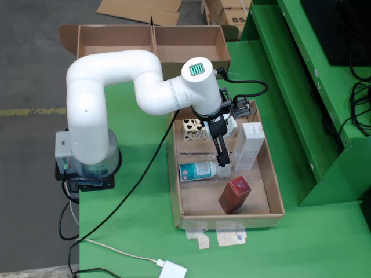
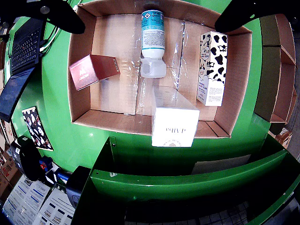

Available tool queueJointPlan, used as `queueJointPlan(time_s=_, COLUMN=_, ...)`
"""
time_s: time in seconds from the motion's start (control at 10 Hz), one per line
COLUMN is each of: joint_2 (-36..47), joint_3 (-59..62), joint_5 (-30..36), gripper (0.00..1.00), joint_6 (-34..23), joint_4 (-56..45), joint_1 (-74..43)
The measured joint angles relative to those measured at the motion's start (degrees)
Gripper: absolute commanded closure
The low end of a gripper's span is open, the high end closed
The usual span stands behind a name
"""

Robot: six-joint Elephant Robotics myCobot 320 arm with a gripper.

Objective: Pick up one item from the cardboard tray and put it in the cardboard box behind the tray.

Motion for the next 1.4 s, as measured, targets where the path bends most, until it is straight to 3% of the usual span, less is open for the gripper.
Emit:
queueJointPlan(time_s=1.1, joint_2=-0.1, joint_3=-0.8, joint_5=0.1, gripper=0.00, joint_6=-0.2, joint_4=1.1, joint_1=0.3)
queueJointPlan(time_s=1.4, joint_2=-6.1, joint_3=5.5, joint_5=0.0, gripper=0.00, joint_6=-0.2, joint_4=-0.1, joint_1=0.3)
